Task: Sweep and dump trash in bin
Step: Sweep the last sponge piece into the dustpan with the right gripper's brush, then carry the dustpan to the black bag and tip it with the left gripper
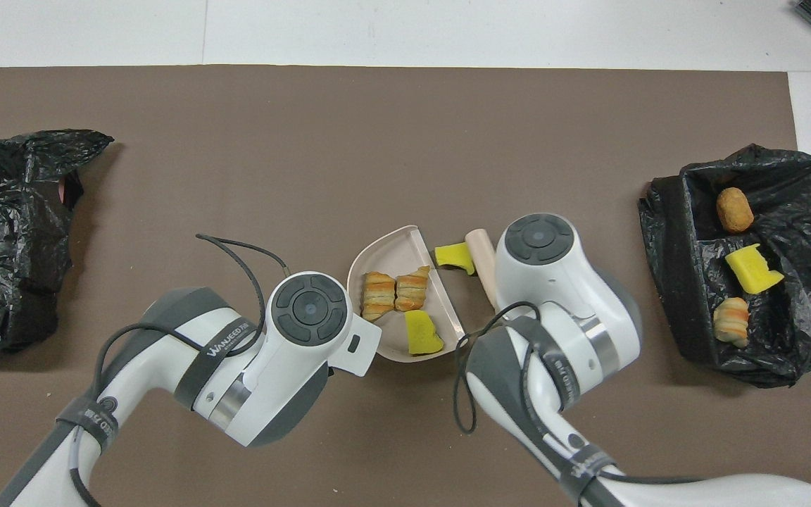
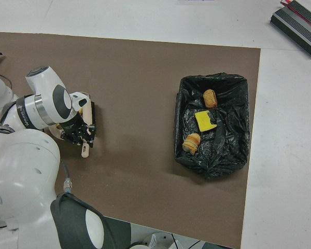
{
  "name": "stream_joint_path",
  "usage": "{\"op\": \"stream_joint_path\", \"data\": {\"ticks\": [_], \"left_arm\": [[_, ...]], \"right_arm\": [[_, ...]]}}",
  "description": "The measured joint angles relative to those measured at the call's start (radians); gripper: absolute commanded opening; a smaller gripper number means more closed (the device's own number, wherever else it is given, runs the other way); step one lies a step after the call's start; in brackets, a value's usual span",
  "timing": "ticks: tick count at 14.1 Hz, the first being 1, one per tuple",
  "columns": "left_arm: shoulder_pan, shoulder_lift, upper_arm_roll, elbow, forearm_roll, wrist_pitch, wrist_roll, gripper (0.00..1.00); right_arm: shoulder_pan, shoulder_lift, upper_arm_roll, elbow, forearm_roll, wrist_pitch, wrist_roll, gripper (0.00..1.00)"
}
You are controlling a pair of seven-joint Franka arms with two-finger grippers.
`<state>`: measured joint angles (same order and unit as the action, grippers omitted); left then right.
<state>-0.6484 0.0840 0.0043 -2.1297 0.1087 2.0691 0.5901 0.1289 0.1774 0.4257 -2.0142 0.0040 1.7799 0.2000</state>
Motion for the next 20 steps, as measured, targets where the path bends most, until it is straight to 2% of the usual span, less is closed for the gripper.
{"op": "stream_joint_path", "data": {"ticks": [8,13,20], "left_arm": [[0.058,-0.006,0.002,-0.065,-0.014,0.183,0.096,0.0],[0.114,0.003,0.004,-0.066,-0.093,0.203,0.24,0.0],[0.174,0.007,0.006,-0.058,-0.135,0.214,0.329,0.0]], "right_arm": [[-0.017,-0.033,-0.007,0.029,0.007,-0.025,-0.001,0.0],[-0.011,-0.087,-0.002,0.03,0.017,-0.031,-0.002,0.0],[-0.004,-0.148,0.006,0.029,0.038,-0.075,0.017,0.0]]}}
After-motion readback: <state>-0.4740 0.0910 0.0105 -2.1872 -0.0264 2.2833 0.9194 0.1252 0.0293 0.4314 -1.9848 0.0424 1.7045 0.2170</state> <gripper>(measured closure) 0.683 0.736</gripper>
